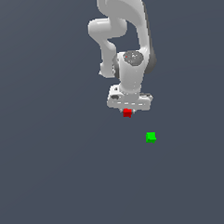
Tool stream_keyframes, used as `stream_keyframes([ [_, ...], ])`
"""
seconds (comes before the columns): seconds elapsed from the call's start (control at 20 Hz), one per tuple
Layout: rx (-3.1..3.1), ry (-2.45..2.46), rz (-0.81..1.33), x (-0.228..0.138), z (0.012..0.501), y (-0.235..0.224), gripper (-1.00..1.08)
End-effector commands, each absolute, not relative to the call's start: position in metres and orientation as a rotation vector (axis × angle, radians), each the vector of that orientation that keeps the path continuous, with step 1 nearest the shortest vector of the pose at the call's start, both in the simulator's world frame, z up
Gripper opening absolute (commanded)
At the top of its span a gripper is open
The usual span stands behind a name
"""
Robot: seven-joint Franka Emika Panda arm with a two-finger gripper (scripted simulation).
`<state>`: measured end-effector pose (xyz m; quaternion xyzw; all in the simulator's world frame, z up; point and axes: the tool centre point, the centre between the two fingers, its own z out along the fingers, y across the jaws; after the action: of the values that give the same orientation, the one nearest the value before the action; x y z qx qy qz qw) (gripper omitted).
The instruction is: Stack the red cube on top of the green cube.
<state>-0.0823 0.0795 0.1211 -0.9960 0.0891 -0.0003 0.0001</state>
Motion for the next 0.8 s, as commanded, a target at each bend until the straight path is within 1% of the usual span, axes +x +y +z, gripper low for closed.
stream_keyframes([
  [0.0, -3.129, 0.28, 0.0, -0.082, 0.122, 0.08, -1.0],
  [0.4, -3.129, 0.28, 0.0, -0.079, 0.119, 0.083, -1.0],
  [0.75, -3.129, 0.28, 0.0, -0.063, 0.108, 0.102, -1.0],
])
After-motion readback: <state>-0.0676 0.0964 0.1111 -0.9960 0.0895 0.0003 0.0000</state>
